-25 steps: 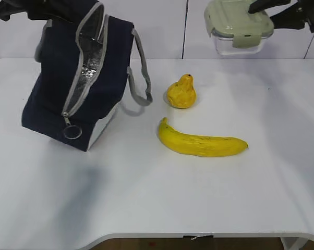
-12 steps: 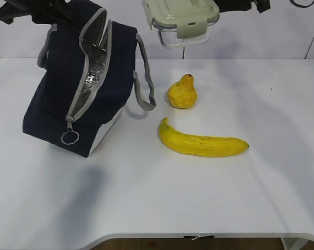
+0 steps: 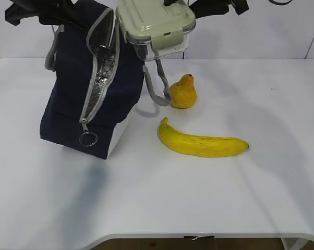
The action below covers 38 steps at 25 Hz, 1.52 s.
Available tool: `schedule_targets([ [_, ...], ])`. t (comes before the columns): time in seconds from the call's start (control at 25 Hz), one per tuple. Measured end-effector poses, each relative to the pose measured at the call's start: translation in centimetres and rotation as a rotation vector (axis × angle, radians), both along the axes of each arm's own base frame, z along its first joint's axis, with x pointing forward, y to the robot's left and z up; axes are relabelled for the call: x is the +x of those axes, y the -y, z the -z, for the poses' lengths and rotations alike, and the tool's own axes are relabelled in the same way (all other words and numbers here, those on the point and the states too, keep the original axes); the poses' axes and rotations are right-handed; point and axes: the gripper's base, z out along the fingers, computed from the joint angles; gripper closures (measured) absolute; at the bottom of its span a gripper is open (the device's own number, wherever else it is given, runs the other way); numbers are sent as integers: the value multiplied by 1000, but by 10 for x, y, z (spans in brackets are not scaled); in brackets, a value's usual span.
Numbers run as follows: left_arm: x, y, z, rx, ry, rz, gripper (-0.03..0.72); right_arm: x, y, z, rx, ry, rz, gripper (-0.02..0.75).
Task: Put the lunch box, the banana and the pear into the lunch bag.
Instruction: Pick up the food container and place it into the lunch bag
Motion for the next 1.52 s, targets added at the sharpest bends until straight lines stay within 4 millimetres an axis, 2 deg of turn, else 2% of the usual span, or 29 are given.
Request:
schedule_targets([
  [0.28,-1,4,0,-13,-3,-6,693,-5,-27,7,-55,-15,-23,350],
  [0.48,-1,4,-2,-22,-4,-8,693,4,-40,27,-69,-27,-16,350],
  [0.76,-3,8,-5,-92,-22,-12,693,14,-55,35,-86,49,29,350],
  [0.96,-3,9,-6,-124,-32,-14,693,13,-81,46,-88,76,5,350],
  [1.2,-5,17,-10,-153,-8,-10,693,3,-110,47,-103,156,-68,350],
  [1.52,-8,24,-13,-190,-7,-4,693,2,-117,50,-111,168,-90,350],
])
